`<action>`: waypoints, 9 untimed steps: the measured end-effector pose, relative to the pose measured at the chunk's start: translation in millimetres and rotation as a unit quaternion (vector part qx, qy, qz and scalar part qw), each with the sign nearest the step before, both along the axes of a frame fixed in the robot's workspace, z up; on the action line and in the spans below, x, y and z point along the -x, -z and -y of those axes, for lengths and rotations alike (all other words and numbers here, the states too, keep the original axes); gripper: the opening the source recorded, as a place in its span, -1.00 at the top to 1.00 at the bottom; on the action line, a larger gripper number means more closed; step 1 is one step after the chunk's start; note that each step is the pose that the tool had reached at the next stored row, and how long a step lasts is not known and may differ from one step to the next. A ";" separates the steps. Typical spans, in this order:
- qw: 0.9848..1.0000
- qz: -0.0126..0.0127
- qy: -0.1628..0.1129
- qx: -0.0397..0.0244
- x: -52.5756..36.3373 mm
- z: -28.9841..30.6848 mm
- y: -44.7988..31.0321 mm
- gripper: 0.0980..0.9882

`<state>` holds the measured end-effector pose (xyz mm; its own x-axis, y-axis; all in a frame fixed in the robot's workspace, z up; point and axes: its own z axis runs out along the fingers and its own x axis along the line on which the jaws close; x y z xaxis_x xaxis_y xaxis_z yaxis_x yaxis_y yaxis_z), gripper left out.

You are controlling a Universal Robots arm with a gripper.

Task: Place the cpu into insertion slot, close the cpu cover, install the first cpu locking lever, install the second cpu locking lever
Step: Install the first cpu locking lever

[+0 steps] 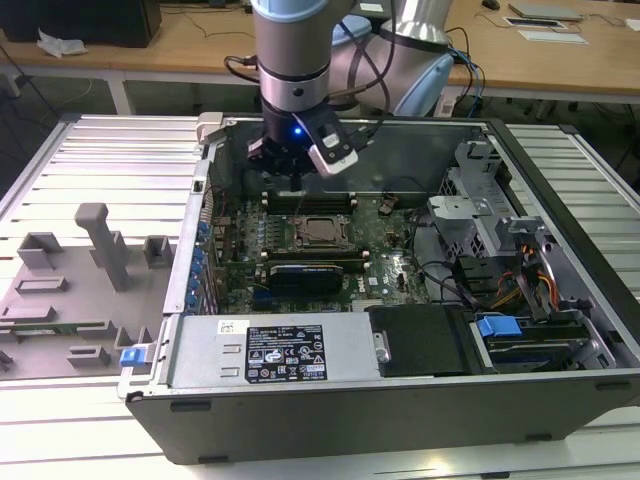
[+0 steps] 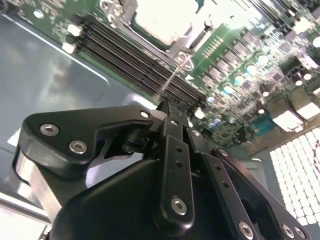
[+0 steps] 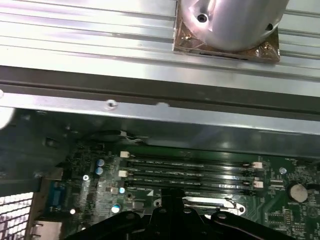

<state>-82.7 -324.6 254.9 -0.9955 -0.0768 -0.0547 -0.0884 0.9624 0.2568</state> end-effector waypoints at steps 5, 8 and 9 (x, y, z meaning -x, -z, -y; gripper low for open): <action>1.000 0.000 0.000 0.000 -18.2 0.0 0.2 0.98; 1.000 0.000 0.000 0.000 -21.7 0.0 0.3 0.98; 1.000 0.000 0.000 0.000 -21.9 0.0 0.3 0.98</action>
